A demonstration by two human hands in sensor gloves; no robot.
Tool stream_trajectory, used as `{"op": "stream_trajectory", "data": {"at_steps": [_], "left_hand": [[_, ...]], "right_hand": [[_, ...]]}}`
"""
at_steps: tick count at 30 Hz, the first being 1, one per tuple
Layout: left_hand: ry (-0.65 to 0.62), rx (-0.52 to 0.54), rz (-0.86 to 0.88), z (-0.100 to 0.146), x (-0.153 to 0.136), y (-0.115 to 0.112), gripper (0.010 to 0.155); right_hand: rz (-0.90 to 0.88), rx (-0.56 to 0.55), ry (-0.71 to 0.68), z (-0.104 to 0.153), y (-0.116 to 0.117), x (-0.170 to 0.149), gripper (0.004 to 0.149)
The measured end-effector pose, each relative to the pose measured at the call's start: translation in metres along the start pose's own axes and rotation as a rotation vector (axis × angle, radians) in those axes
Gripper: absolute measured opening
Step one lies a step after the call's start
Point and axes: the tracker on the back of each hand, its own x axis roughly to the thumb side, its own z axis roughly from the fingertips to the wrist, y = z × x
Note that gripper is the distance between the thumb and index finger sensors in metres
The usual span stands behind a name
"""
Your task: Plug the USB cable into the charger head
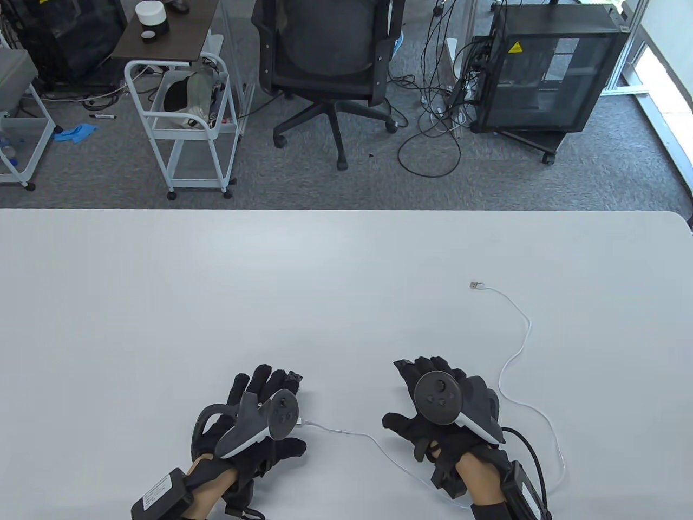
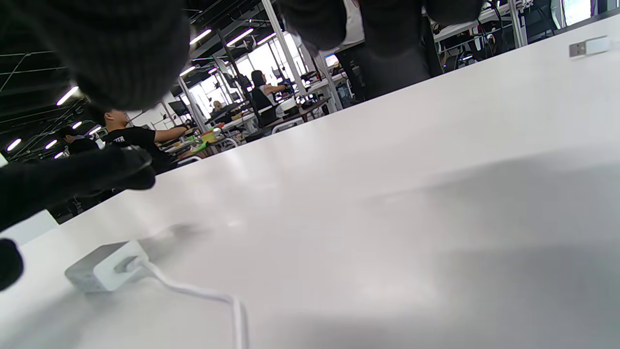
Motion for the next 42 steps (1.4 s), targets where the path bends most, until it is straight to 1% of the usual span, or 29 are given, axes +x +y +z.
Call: {"op": "stream_trajectory", "data": {"at_steps": [2, 6, 12, 18, 23, 24, 26, 31, 35, 42], "left_hand": [[-0.025, 0.02, 0.023, 0.005, 0.001, 0.005, 0.108], [-0.04, 0.051, -0.027, 0.01, 0.004, 0.008, 0.109], [-0.008, 0.049, -0.02, 0.008, 0.0, 0.011, 0.109], [0.098, 0.053, 0.042, 0.007, -0.025, 0.018, 0.107], [0.24, 0.046, 0.116, 0.006, -0.056, 0.027, 0.103], [0.286, 0.048, 0.139, 0.006, -0.065, 0.029, 0.101], [0.34, 0.039, 0.205, 0.006, -0.08, 0.031, 0.1], [0.442, -0.003, 0.353, 0.007, -0.111, 0.031, 0.099], [0.483, -0.03, 0.386, 0.007, -0.121, 0.027, 0.098], [0.497, -0.044, 0.376, 0.006, -0.122, 0.027, 0.099]], "right_hand": [[-0.002, -0.003, -0.001, 0.0, 0.0, 0.0, 0.098], [-0.005, -0.001, -0.002, 0.0, 0.0, 0.0, 0.098], [-0.004, 0.002, 0.001, 0.0, -0.001, -0.001, 0.098], [-0.009, -0.006, 0.0, 0.001, -0.002, -0.001, 0.098], [-0.008, -0.008, 0.0, 0.001, -0.002, -0.002, 0.098], [-0.008, -0.009, 0.001, 0.001, -0.003, -0.002, 0.098], [-0.01, -0.011, 0.0, 0.001, -0.003, -0.002, 0.097], [-0.007, -0.005, 0.003, 0.001, -0.003, -0.002, 0.097], [-0.01, -0.004, 0.008, 0.002, -0.003, -0.003, 0.097], [-0.009, 0.003, 0.023, 0.001, -0.003, -0.005, 0.096]]}}
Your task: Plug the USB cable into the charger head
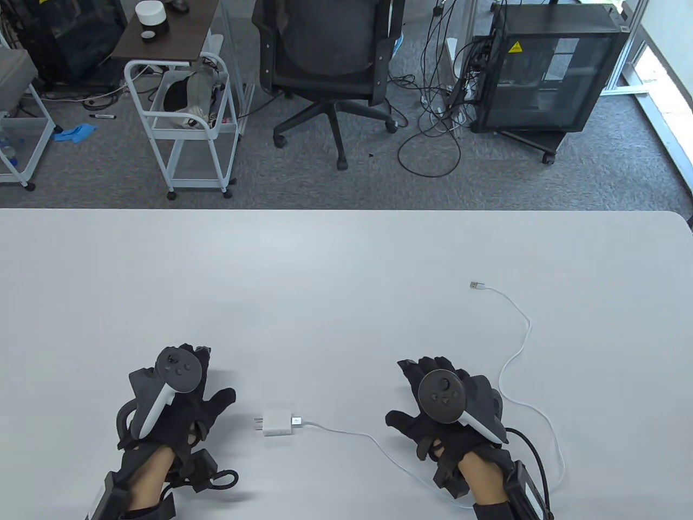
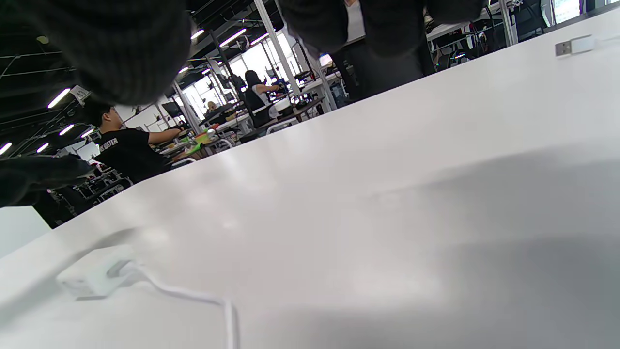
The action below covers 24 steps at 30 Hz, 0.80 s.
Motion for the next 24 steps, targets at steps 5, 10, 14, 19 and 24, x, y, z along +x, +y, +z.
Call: {"op": "stream_trajectory", "data": {"at_steps": [5, 10, 14, 19, 24], "left_hand": [[0.006, 0.003, -0.013, 0.001, 0.0006, 0.0004, 0.099], [0.0, 0.004, -0.024, 0.0011, 0.0016, 0.0003, 0.099], [-0.002, 0.006, -0.029, 0.0013, 0.0019, 0.0, 0.099], [0.001, -0.003, -0.036, 0.0017, 0.0022, -0.0002, 0.099], [0.0, -0.006, -0.042, 0.0023, 0.0019, -0.0006, 0.099]], "right_hand": [[-0.001, 0.005, 0.002, -0.0001, -0.0001, -0.0002, 0.096], [-0.002, 0.005, 0.004, 0.0002, -0.0005, -0.0004, 0.096], [-0.002, 0.005, 0.002, 0.0001, -0.0003, -0.0001, 0.096], [0.0, 0.005, 0.006, 0.0004, -0.0009, -0.0004, 0.096], [-0.004, 0.01, 0.012, 0.001, -0.0003, -0.0006, 0.096]]}}
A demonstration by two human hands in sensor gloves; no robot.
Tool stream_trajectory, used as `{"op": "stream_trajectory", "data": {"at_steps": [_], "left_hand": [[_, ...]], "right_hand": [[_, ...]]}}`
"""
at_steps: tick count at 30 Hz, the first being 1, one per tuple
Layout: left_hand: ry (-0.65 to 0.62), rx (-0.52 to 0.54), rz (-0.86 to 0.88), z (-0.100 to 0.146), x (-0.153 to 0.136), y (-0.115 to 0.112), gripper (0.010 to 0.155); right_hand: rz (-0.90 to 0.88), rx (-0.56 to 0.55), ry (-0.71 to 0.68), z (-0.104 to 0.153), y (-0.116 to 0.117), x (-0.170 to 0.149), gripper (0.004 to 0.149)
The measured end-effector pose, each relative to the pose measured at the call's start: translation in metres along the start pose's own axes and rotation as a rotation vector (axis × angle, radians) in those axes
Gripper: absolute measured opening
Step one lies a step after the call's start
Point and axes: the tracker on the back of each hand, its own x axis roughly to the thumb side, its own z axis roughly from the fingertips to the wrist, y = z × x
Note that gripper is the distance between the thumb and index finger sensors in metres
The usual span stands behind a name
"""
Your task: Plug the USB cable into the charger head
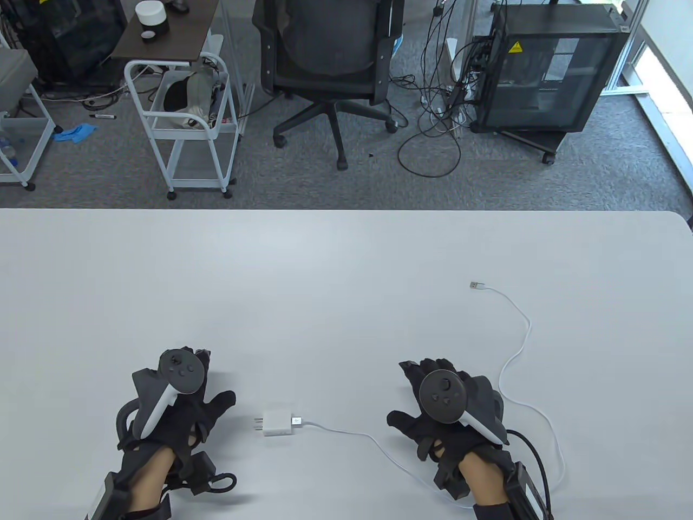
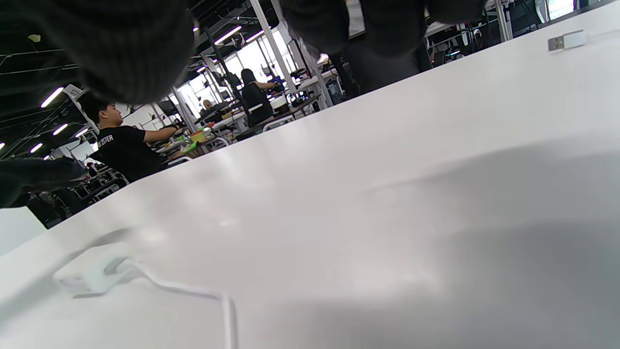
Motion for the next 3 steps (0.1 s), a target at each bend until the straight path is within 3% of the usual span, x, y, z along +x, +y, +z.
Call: {"op": "stream_trajectory", "data": {"at_steps": [3], "left_hand": [[-0.007, -0.005, -0.004, 0.0004, 0.0001, -0.0007, 0.098]], "right_hand": [[0.005, 0.009, 0.007, 0.0004, 0.0003, 0.0007, 0.095]]}}
